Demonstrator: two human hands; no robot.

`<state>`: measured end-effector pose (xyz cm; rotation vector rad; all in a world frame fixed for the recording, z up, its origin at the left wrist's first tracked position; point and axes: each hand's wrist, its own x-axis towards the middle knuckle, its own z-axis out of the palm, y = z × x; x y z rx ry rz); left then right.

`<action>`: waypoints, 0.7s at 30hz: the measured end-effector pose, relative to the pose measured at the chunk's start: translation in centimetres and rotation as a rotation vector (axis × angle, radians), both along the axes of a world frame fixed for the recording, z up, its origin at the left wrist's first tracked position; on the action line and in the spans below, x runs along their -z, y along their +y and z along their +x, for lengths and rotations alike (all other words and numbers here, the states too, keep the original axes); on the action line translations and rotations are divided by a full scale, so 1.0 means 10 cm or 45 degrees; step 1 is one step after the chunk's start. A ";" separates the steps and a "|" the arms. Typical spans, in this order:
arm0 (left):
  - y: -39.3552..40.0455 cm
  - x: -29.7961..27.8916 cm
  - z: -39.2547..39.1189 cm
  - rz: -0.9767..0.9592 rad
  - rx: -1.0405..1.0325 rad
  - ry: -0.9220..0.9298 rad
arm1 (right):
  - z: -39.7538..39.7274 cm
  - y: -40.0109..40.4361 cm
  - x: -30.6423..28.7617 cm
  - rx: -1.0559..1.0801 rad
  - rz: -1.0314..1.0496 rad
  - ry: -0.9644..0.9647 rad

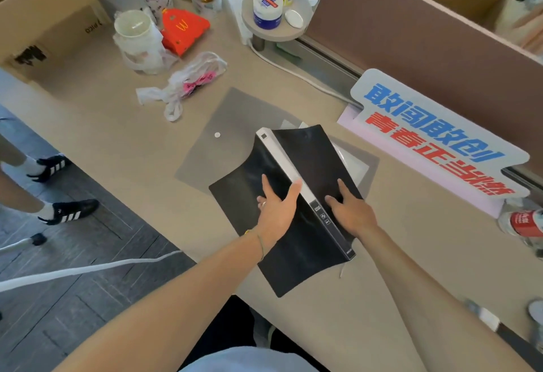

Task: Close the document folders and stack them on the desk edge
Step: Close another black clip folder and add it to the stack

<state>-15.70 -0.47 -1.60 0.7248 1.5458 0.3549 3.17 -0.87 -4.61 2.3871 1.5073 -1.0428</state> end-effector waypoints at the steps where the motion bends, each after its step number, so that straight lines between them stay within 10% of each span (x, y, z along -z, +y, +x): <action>1: 0.01 -0.01 0.01 0.010 -0.005 0.009 | -0.01 -0.02 -0.01 -0.001 0.008 0.013; 21: -0.18 -0.54 0.10 0.858 0.421 0.628 | -0.30 -0.41 -0.31 0.202 0.054 0.392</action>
